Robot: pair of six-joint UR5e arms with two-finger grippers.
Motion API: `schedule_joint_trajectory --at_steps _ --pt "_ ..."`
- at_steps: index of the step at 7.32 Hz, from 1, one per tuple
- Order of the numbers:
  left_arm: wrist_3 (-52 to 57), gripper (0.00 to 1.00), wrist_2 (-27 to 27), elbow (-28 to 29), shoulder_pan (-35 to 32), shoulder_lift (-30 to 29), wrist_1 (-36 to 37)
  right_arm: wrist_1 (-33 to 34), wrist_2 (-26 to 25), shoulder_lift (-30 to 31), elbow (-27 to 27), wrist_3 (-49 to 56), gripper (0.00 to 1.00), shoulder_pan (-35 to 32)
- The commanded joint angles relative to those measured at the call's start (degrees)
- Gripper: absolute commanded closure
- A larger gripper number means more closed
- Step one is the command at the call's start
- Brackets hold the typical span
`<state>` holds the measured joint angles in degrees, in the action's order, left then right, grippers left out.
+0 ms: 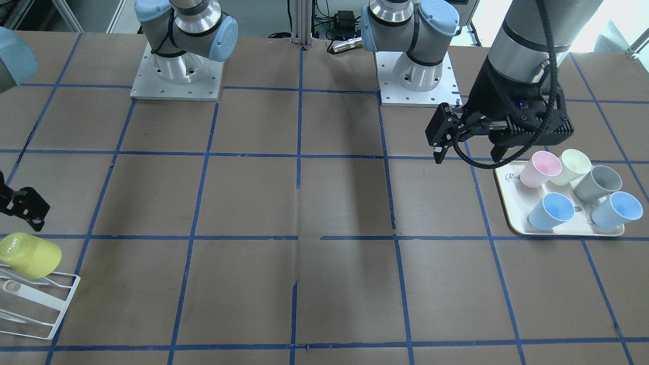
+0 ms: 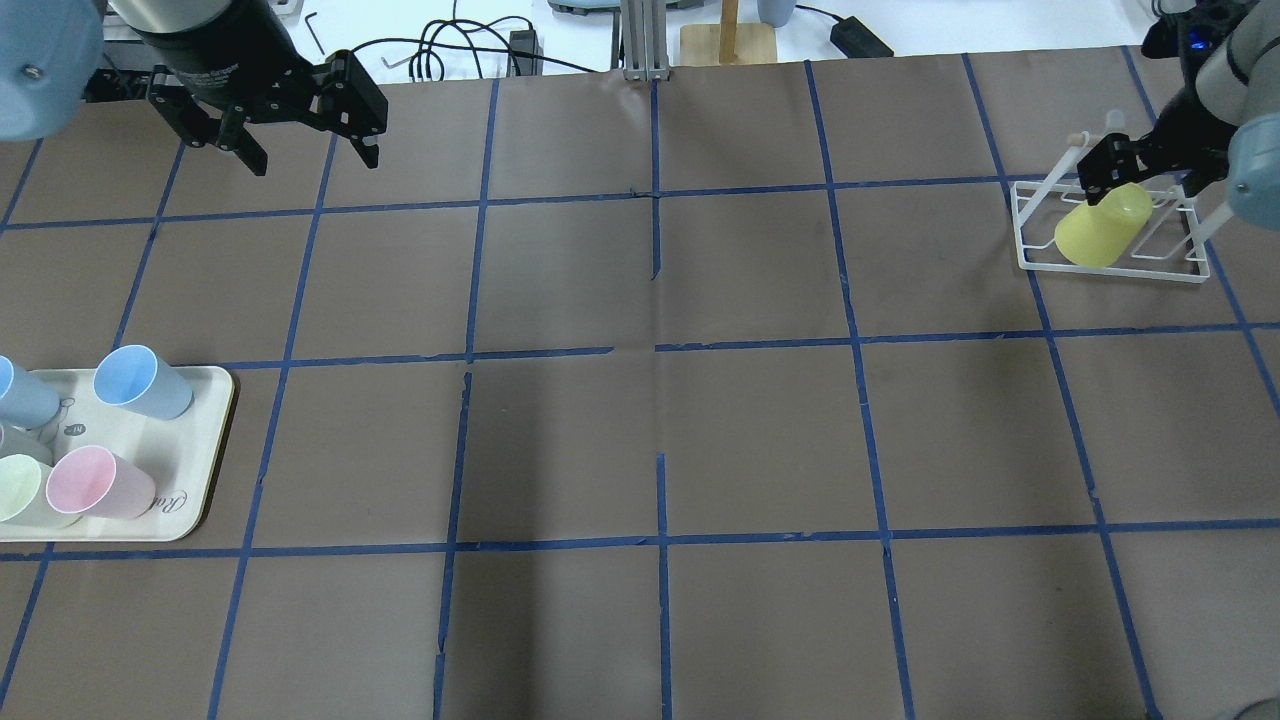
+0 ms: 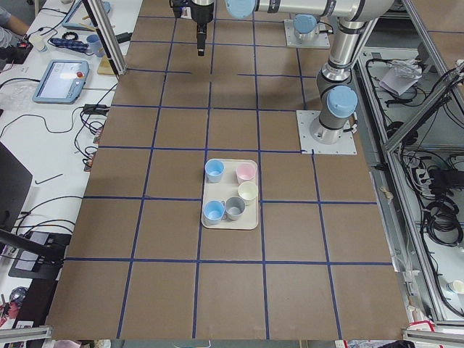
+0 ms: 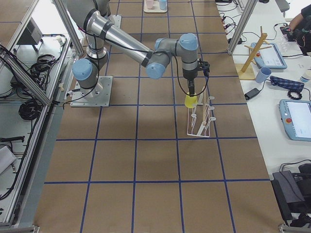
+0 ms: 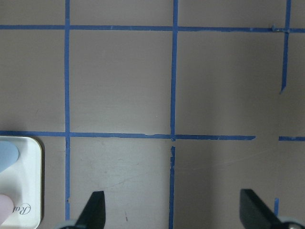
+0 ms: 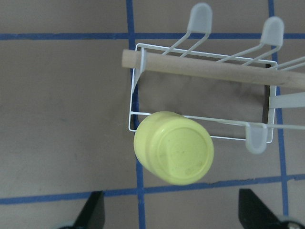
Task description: Transfer IKEA cup to right arm and place on rack
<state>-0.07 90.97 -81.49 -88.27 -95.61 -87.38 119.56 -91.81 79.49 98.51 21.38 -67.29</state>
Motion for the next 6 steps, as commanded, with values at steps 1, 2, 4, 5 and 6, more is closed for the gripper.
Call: schedule_joint_trajectory --at_steps 1,2,4,5,6 --pt "0.0 0.0 0.0 0.1 0.0 0.1 0.0 -17.1 3.7 11.0 0.7 -1.2 0.0 -0.4" --pt "0.0 0.0 -0.3 0.3 0.1 0.2 0.0 -24.2 3.9 15.4 0.6 -1.3 0.0 -0.8" --pt "0.0 0.0 -0.2 0.2 0.0 0.4 -0.3 -32.6 7.5 20.0 0.3 -10.4 0.0 -3.5" --pt "0.2 0.0 -0.3 0.1 0.1 0.2 -0.2 -32.6 7.0 20.7 0.5 -11.8 0.0 -7.4" --pt "-0.4 0.0 -0.1 0.2 -0.1 0.2 0.0 -32.6 5.2 21.0 0.2 -15.8 0.0 -10.9"
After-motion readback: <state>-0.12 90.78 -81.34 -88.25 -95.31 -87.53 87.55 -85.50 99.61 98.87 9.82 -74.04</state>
